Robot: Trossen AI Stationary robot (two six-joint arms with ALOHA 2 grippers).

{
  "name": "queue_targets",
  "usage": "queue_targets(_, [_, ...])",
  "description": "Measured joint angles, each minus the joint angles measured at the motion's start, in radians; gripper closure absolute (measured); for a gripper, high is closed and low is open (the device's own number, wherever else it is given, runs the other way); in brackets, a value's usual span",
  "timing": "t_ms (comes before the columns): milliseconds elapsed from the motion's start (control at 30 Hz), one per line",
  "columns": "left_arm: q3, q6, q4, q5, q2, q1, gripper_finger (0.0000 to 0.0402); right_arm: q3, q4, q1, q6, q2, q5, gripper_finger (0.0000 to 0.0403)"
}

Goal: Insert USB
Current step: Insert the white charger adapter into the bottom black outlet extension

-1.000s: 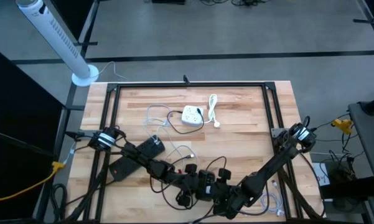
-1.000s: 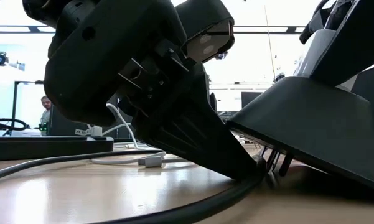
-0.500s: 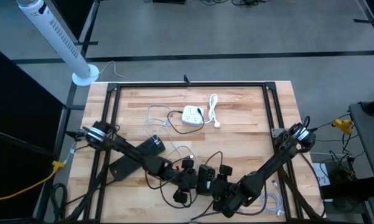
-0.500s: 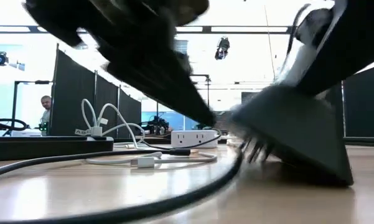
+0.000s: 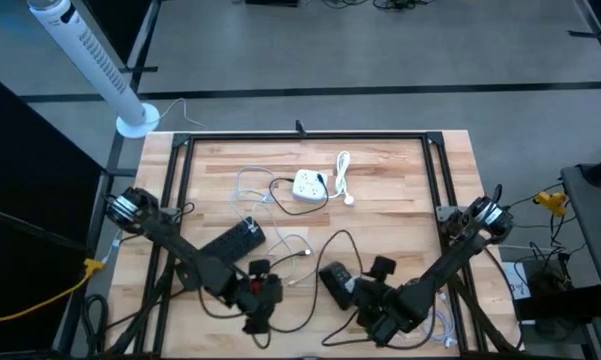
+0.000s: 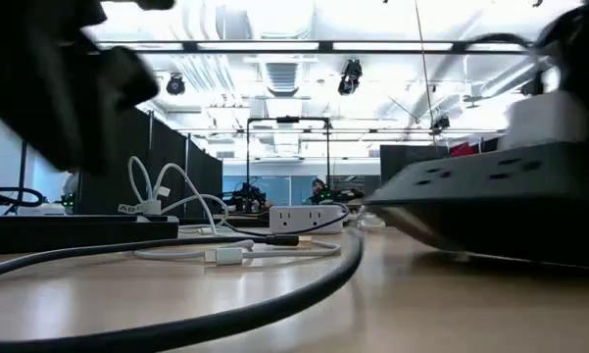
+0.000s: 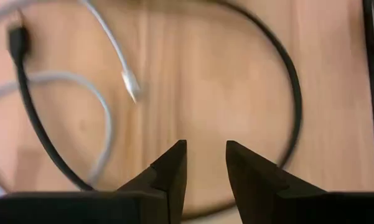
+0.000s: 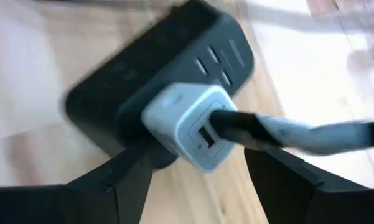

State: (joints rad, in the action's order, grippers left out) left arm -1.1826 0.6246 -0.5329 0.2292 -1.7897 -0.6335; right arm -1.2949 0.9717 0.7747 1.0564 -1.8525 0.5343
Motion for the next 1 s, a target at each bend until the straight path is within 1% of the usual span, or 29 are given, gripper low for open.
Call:
queue_targets(167, [0.056, 0.087, -0.021, 0.0, -0.003, -0.067, 0.031, -0.001, 0.0, 0.047, 0.022, 0.052, -0.009, 0.0175])
queue_targets(267, [0.095, 0.151, -0.017, 0.0, -0.003, -0.082, 0.0315, -0.001, 0.0, 0.058, 0.027, 0.069, 0.006, 0.0175])
queue_targets(333, [0.127, 0.168, -0.008, 0.026, -0.009, -0.086, 0.0318, -0.001, 0.0, 0.058, 0.055, 0.081, 0.042, 0.017])
queue_targets(400, [0.158, 0.165, 0.044, 0.081, -0.019, -0.086, 0.032, -0.002, -0.002, 0.058, 0.079, 0.091, 0.08, 0.0163])
queue_targets(500, [0.213, 0.101, 0.208, 0.152, -0.037, -0.086, 0.0322, -0.002, -0.005, 0.053, 0.084, 0.102, 0.117, 0.0149])
queue_targets(600, [0.257, 0.019, 0.404, 0.188, -0.068, -0.083, 0.0322, -0.002, -0.006, 0.053, 0.074, 0.12, 0.111, 0.0137])
queue_targets(767, [0.265, -0.078, 0.539, 0.209, -0.119, -0.083, 0.0323, -0.003, 0.008, 0.059, 0.07, 0.183, 0.121, 0.0125])
queue_targets(800, [0.265, -0.118, 0.577, 0.227, -0.127, -0.081, 0.0323, -0.004, 0.015, 0.059, 0.075, 0.197, 0.139, 0.0124])
queue_targets(867, [0.265, -0.212, 0.66, 0.27, -0.147, -0.077, 0.0323, -0.004, 0.029, 0.056, 0.09, 0.214, 0.22, 0.0124])
queue_targets(933, [0.267, -0.292, 0.7, 0.295, -0.156, -0.07, 0.0322, -0.003, 0.021, 0.045, 0.103, 0.216, 0.308, 0.0125])
queue_targets(1000, [0.267, -0.324, 0.704, 0.306, -0.156, -0.065, 0.032, -0.002, 0.016, 0.032, 0.103, 0.211, 0.342, 0.0126])
